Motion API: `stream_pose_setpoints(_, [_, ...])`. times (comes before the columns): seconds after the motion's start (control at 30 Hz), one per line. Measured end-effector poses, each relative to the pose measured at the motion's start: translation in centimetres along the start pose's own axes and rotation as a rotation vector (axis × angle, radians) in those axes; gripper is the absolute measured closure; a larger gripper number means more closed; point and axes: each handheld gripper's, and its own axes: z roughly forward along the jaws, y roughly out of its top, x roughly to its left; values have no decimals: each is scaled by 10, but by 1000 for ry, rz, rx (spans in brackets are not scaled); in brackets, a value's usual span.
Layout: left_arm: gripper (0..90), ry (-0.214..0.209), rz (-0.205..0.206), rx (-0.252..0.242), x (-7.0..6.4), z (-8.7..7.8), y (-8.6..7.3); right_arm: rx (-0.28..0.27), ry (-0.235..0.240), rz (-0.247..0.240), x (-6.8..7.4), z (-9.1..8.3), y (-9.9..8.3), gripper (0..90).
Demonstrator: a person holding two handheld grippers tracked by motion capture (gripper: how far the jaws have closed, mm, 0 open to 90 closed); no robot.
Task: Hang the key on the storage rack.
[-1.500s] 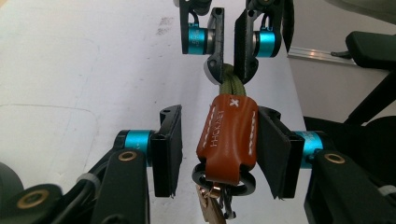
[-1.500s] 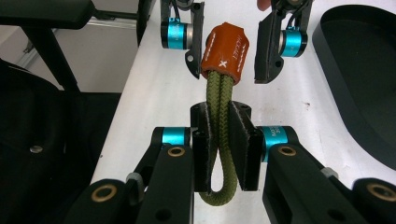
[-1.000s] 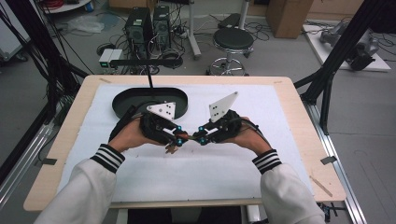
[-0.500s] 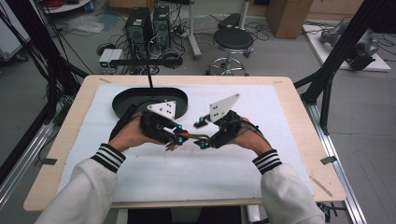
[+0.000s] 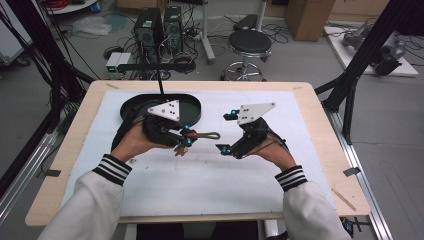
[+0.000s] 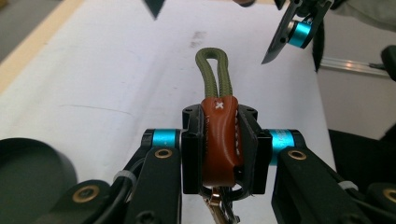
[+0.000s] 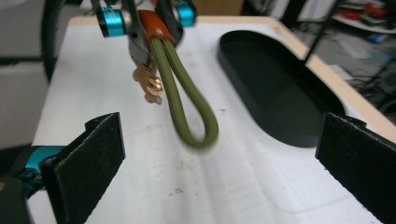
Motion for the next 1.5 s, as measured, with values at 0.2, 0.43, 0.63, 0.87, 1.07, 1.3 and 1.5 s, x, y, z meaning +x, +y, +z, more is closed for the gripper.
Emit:
stream_pose_setpoints(0.2, [732,116,-46,-56,8,-16,-3,-42,-75,94,0,-20,-19,4])
stream_pose_setpoints(0.43, [731,269,-122,-134,18,-37,-9,-101,-197,157,2,-45,-43,4])
stream_pose_setpoints(0.63, [731,432,-176,-190,26,-56,-16,-154,-276,203,6,-65,-66,4])
stream_pose_setpoints(0.87, [731,598,-228,-223,37,-75,-28,-195,-358,251,14,-82,-96,4])
stream_pose_setpoints(1.07, [731,712,-239,-252,43,-86,-34,-233,-406,277,21,-92,-121,4])
stream_pose_setpoints(1.3, [732,767,-271,-265,53,-93,-42,-261,-470,267,28,-99,-138,5])
stream_pose_setpoints(1.5, [733,815,-289,-281,62,-93,-47,-293,-494,258,34,-101,-149,5])
